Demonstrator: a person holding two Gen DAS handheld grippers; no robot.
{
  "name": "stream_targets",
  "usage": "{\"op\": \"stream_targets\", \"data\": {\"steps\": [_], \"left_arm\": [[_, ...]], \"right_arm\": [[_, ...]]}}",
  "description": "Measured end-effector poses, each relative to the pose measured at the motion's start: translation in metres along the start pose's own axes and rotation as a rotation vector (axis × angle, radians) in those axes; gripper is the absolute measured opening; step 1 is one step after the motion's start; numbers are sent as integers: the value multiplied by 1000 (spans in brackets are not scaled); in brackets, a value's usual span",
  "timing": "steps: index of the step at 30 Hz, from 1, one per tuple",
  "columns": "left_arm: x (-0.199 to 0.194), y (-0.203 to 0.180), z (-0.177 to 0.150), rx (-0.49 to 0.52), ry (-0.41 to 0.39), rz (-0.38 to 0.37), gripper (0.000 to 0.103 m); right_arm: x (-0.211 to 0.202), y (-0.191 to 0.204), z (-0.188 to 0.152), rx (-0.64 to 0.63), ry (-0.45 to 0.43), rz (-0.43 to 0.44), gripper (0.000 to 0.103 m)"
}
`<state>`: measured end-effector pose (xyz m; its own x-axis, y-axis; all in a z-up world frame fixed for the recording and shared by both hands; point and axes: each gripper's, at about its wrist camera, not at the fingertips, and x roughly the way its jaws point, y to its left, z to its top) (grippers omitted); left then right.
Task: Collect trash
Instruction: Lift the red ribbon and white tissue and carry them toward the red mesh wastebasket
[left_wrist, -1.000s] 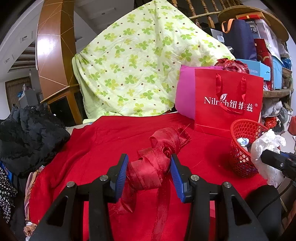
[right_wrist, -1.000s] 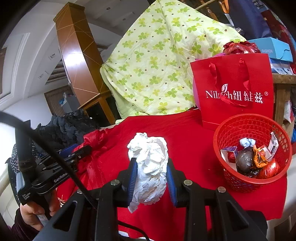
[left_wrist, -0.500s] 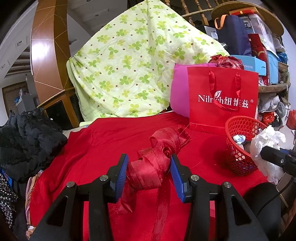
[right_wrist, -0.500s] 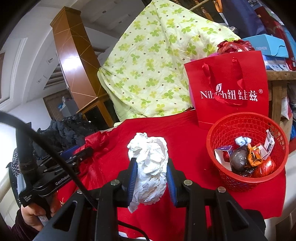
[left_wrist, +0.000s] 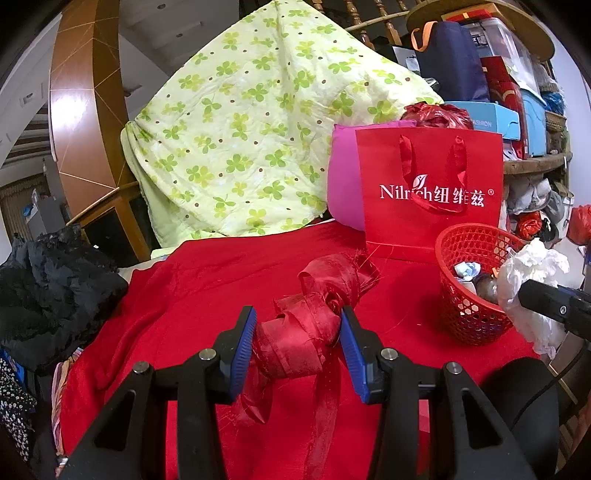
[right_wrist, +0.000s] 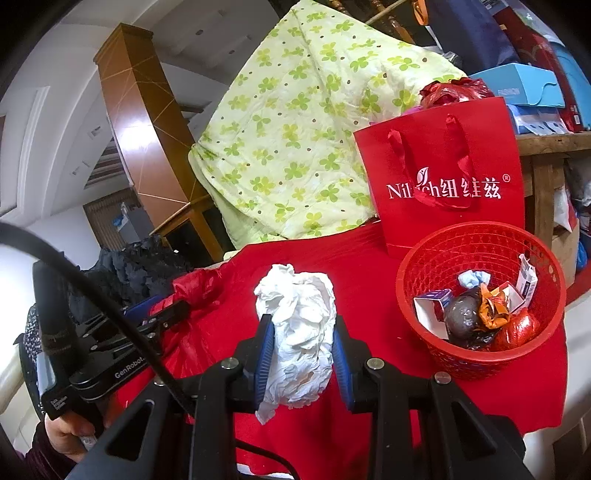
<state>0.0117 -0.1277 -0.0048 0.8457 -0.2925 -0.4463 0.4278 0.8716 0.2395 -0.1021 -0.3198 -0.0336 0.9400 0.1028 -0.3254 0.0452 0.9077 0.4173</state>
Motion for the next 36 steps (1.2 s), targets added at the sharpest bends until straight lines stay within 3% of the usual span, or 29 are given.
{"op": "stream_targets", "data": {"steps": [36], "left_arm": [[5,-47,4,95,14,-55,47]], "right_arm": [[-22,-35,3,74,-41,-22,33]]}}
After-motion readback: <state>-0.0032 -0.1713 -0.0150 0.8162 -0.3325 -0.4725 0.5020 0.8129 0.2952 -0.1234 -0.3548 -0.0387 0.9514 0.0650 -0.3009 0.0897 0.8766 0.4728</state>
